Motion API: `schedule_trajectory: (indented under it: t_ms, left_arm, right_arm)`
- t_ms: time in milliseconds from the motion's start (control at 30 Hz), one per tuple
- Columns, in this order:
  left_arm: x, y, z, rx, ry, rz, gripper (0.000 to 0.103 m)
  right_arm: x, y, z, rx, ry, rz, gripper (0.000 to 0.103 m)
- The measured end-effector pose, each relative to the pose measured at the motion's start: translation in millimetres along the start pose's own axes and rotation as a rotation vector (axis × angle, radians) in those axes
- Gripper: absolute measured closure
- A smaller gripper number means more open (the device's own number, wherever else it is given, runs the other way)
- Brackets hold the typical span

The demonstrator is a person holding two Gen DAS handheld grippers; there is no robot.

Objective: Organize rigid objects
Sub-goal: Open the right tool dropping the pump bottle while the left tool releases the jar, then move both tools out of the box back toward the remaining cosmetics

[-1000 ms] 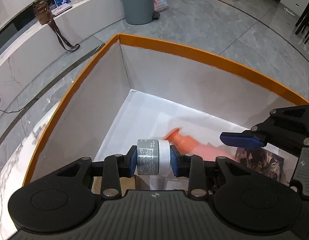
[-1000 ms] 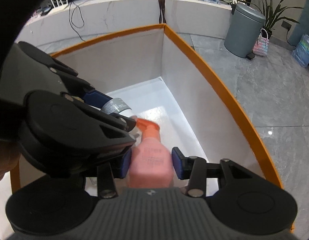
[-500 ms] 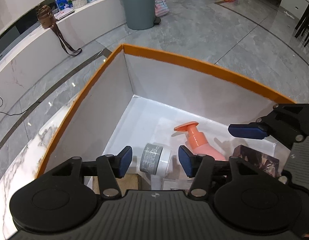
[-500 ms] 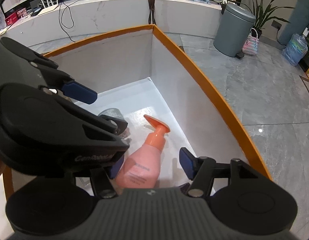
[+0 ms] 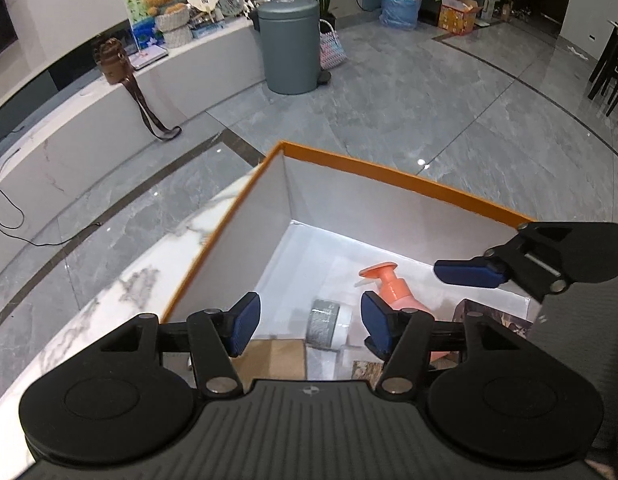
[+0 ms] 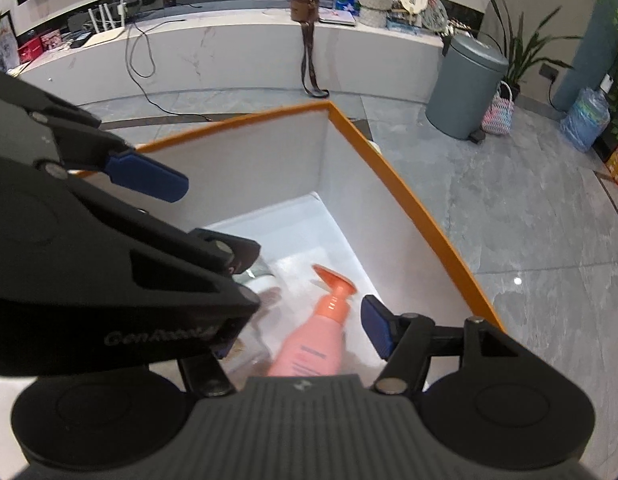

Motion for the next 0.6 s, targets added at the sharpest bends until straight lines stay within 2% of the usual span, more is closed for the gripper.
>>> schedule_trajectory:
  t_ms: [467, 600]
  left_arm:
    - [45.8, 27.5, 12.4, 0.046, -0.06, -0.03, 0.034]
    - [66.9, 35.7, 22.7, 0.06, -0.101, -0.051, 0.034]
  right_arm:
    - [29.1, 38.7, -15.2, 0.053, -0.066, -0.013, 0.04]
    - [36.8, 48.9, -16.8, 0.071, -0.085, -0.006, 0.04]
Point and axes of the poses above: each gripper's, at about its wrist camera, not at the fingertips, and x roughly against the way its jaws point, y to its left, z to its underside, the point moved 4 cm from there along -x, roughly the way its jaws point, and after that the axes turned 2 degrees about -y, right-handed, at the moved point
